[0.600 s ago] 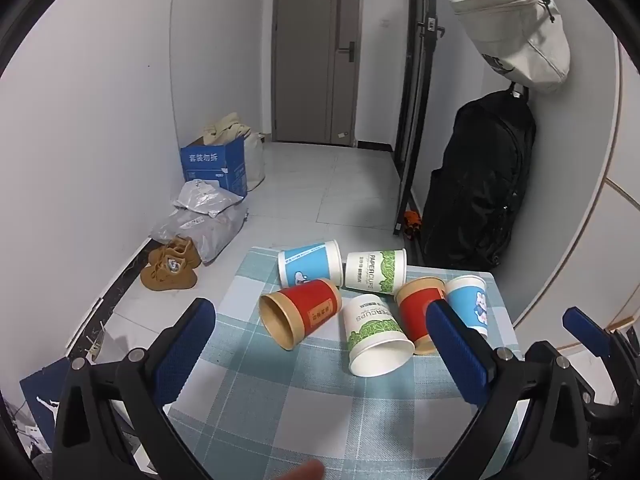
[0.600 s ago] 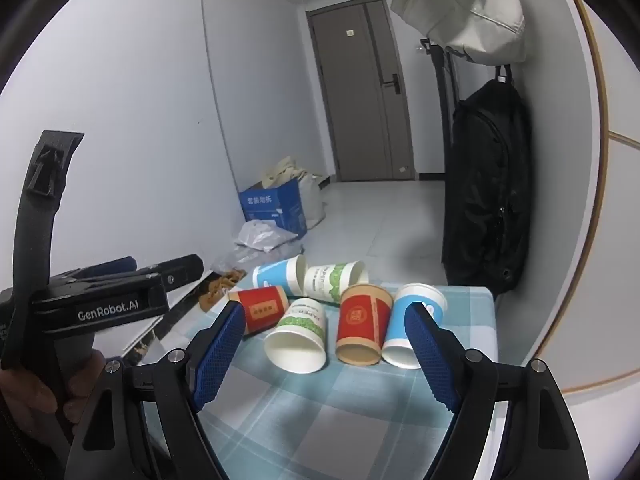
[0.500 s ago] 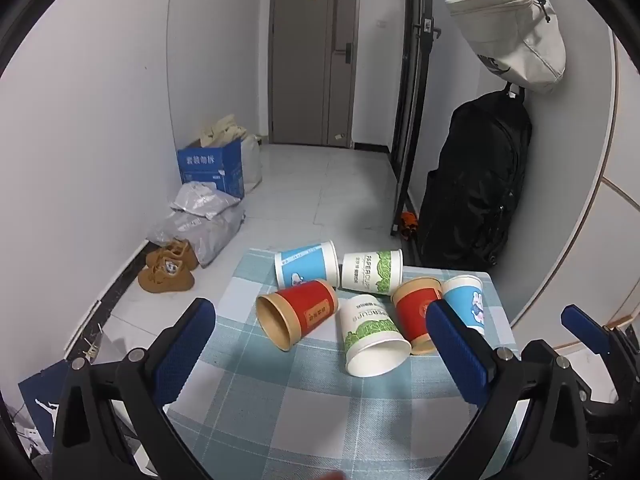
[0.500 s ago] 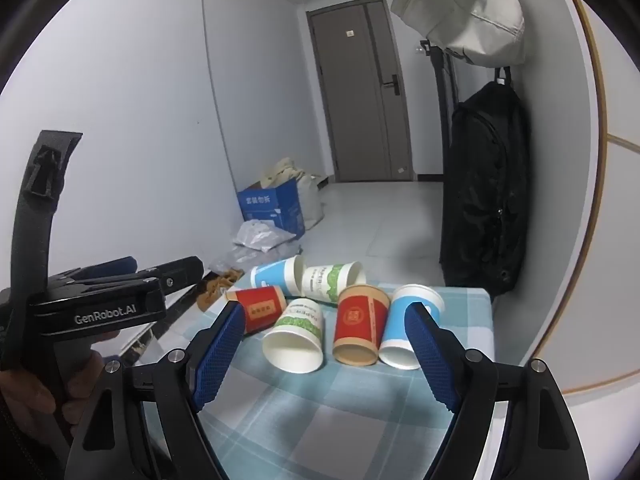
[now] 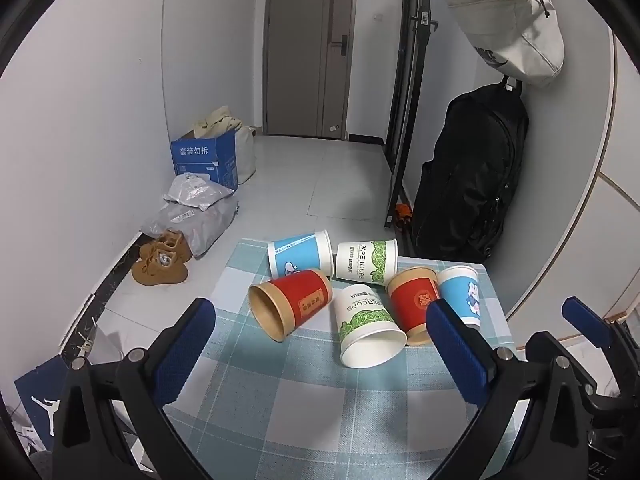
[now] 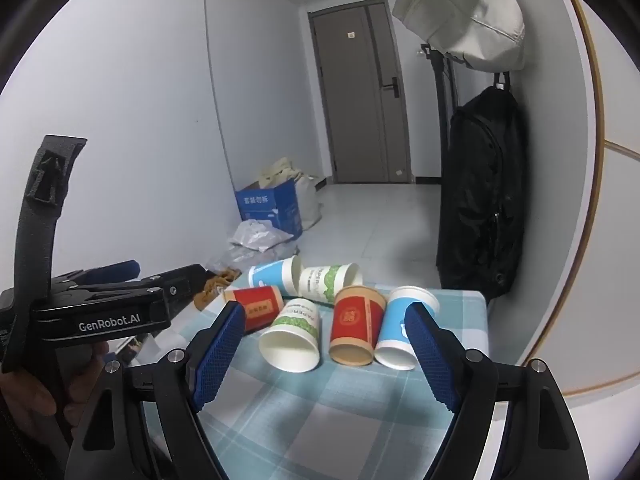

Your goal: Flip cup upright

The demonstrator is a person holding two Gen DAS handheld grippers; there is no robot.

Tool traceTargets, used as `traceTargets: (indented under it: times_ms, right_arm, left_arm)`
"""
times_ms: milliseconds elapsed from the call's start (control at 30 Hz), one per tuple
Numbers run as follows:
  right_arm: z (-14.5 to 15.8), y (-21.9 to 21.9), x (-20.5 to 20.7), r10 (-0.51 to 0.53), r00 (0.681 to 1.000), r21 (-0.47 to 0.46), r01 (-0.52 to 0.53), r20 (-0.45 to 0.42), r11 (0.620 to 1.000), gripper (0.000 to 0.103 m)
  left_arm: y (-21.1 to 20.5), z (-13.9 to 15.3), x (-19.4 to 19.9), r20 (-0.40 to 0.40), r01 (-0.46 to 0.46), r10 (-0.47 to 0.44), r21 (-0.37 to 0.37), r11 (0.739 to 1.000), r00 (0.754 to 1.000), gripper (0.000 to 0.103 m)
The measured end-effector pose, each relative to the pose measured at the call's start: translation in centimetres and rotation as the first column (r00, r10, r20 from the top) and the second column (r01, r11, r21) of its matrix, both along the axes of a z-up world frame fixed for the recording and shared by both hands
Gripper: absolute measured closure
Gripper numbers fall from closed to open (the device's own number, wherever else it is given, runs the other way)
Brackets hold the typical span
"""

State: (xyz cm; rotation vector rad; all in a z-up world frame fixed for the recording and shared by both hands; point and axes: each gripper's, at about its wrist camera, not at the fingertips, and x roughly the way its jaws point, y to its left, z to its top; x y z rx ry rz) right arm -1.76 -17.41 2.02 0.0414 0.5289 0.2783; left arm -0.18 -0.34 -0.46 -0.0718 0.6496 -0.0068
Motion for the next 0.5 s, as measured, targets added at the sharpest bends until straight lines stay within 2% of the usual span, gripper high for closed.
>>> traceTargets:
  times_ms: [500]
  right_arm:
    - [0.06,0.09,-0.22,0.002,1.0,-0.017,-0.002,0.013,1.0,0.019]
  left_arm:
    - [0.25,-0.13,0.26,-0.019,0.016,-0.017,-0.019,1.0,1.0,0.001]
